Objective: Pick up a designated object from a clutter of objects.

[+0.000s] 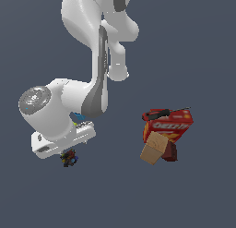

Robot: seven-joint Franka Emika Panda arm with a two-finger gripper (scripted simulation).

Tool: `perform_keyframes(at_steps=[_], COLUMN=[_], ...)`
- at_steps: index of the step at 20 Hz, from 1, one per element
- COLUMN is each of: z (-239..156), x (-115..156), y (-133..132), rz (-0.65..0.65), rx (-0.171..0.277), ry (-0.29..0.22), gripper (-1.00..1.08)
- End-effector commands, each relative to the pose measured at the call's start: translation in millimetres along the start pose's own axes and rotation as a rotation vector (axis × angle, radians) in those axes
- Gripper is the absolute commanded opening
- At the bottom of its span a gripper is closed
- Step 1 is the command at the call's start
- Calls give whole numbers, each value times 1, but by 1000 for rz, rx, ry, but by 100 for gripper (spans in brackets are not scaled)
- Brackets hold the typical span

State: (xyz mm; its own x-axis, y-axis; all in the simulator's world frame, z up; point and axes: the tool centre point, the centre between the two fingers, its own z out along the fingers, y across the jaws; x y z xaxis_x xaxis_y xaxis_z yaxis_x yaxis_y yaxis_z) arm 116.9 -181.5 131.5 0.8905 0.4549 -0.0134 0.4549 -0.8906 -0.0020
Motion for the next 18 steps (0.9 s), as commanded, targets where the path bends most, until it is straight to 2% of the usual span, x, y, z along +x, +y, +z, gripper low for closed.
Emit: perform_keyframes(at_steps=[1, 9, 18], z=[15, 46, 55], x=[-3, -13, -15], y=[15, 44, 48], rz=[-32, -90, -96], rx=[-1, -3, -2], ry=[5, 12, 12], gripper=[100, 100, 100])
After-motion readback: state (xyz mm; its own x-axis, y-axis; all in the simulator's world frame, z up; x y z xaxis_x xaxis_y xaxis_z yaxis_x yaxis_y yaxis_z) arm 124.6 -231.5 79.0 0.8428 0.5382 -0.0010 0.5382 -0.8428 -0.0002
